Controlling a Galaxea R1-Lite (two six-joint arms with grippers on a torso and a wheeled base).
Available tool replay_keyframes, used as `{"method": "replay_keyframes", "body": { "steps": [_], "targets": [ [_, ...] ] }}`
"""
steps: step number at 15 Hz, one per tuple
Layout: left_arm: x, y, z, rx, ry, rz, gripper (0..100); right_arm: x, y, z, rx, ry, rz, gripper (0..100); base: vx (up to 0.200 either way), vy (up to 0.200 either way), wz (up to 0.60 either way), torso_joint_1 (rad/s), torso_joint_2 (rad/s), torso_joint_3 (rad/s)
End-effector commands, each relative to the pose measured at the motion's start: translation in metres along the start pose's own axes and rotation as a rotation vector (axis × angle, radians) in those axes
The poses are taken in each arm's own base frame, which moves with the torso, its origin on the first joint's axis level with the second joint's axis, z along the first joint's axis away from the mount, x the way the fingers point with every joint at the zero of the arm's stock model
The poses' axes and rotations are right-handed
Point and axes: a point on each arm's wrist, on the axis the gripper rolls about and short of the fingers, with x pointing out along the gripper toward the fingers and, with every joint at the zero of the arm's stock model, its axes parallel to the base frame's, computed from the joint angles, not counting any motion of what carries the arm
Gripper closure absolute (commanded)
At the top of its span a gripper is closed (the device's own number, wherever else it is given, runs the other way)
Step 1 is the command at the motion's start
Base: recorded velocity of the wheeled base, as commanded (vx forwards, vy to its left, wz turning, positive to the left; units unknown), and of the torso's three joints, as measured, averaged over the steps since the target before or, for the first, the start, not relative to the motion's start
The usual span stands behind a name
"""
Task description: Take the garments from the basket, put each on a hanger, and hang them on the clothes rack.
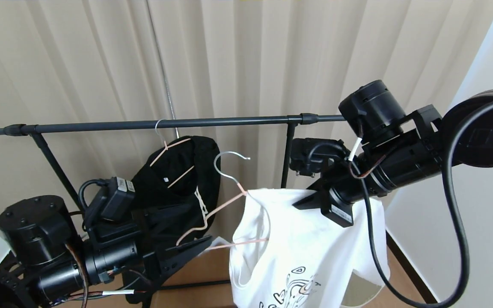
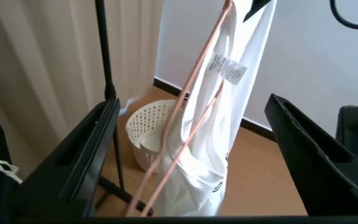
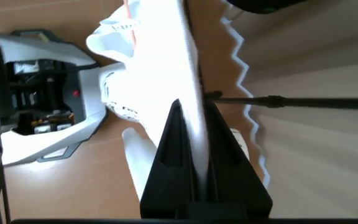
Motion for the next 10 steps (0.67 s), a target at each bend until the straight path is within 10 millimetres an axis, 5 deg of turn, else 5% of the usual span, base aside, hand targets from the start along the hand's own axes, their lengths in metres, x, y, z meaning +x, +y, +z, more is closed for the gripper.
{"method": "replay_keyframes", "body": {
  "steps": [1, 4, 10],
  "targets": [
    [-0.007, -0.003, 0.047, -0.004, 0.000, 0.076, 0, -0.005, 0.009, 0.001, 0.018, -0.017, -0.037, 100, 0.000, 0.000, 0.00, 0.000, 0.00, 0.000],
    [-0.001, -0.007, 0.060, -0.094, 0.171, 0.209, 0, -0.009, 0.017, -0.008, 0.009, -0.086, -0.089, 100, 0.000, 0.000, 0.00, 0.000, 0.00, 0.000],
    [0.026, -0.027, 0.024, -0.065, 0.357, 0.413, 0, 0.007, 0.024, -0.017, 0.104, -0.153, -0.253, 100, 0.000, 0.000, 0.00, 0.000, 0.00, 0.000]
  ]
}}
